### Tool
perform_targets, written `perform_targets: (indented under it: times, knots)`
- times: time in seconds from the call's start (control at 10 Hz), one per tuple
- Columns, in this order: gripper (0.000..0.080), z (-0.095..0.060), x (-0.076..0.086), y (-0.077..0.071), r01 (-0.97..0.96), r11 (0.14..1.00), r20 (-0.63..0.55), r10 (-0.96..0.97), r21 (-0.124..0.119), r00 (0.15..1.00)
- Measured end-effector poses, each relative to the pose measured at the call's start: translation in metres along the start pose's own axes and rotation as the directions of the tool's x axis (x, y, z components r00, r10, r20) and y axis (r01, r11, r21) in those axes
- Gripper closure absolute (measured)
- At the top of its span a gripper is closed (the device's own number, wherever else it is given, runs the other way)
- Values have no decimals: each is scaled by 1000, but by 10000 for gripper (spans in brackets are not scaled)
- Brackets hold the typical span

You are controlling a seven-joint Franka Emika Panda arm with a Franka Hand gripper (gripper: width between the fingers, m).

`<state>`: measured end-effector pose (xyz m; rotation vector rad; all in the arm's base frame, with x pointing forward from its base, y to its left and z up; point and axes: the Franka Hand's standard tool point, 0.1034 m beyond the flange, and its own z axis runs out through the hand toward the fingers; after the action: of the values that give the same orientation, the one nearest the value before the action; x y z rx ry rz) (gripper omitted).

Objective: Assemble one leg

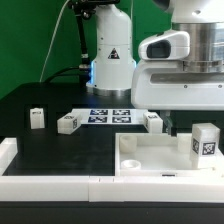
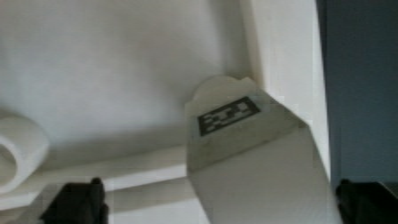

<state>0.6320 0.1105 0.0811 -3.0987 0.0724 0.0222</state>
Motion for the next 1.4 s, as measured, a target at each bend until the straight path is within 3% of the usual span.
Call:
perform_targets:
  times: [0.1,0.2,0.4,0.5,0.6,0.7,0.9,1.1,1.2,1.4]
  knots:
    - [150,0,0,-2,151,988,-5,-151,-16,988]
    - [150,0,1,0,226,974,-4,-226,-17,974]
    - [384,0,1,0,223,975,-4,-223,-17,975]
    - [384,0,1,0,201,979,-4,-201,-15,980]
    - [508,0,1,0,178,984,-4,-178,-15,984]
    - [508,0,1,0,166,986,-5,-166,-15,986]
    - [508,1,0,-3,-172,985,-9,172,14,985]
    - [508,2,2,-5,-476,878,-14,477,50,879]
    - [508,2,3,-5,-635,769,-8,637,75,771]
    - [508,3,2,-5,-811,579,13,813,85,582]
